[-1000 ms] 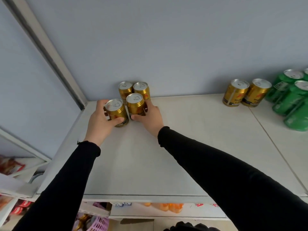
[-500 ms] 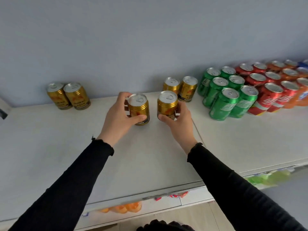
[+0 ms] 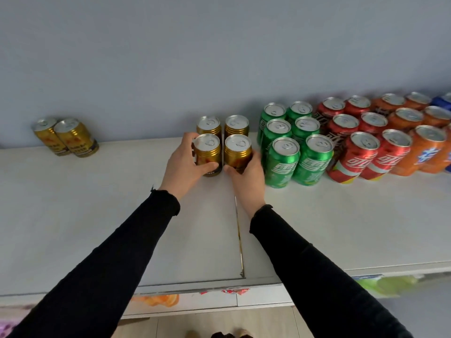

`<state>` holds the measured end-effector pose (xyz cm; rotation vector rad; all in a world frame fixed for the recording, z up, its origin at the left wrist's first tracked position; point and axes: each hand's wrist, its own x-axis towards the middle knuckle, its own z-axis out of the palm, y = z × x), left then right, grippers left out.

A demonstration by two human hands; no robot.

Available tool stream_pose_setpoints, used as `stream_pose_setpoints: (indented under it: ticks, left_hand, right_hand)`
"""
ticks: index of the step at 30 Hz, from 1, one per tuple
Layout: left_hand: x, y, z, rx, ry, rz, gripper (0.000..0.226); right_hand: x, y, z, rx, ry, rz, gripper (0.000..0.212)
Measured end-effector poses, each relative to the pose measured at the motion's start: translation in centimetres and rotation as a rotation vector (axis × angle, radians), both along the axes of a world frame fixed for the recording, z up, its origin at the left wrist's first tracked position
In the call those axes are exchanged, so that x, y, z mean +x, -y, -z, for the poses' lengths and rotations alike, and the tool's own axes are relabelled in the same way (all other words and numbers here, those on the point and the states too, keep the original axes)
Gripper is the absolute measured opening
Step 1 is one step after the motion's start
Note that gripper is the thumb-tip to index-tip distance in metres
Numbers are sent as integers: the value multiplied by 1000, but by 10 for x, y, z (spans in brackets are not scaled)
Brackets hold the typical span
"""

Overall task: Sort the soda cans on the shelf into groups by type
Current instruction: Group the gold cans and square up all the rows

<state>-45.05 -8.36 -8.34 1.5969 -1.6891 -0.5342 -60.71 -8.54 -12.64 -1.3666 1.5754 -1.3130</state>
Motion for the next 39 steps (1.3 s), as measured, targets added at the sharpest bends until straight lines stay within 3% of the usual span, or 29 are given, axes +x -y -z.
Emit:
stream_pose_setpoints:
  ticks: [6,12,15,19,23,28,33,39]
  left_hand:
    - [-8,4,3,19,-32,-18,74]
    - [2,-9,5,118,-154,6,93]
    - [19,-23,9,124,-107,-24,91]
    - [57,-46,12,34,14,-42,74]
    - [110,-64,5,-54,115,-89,62]
    - [200,-72,3,-137,111,-170,56]
    - [308,-56,6,-191,105,-185,56]
    - [398,-5,10,-102,53,-198,79]
  right_hand:
    - [-1,8,-1,7,-58,24,65]
    - [-2,-13,-7,39,-135,-57,105]
    - [-5,-48,-11,-38,-181,-118,98]
    - [15,-76,-17,-336,-353,-159,77]
    - [66,-73,-27,-395,-435,-280,63]
    - [157,-52,-27,-361,-437,-390,58]
    - [259,-24,-21,-201,-363,-423,62]
    - [355,23,-11,14,-222,-364,82]
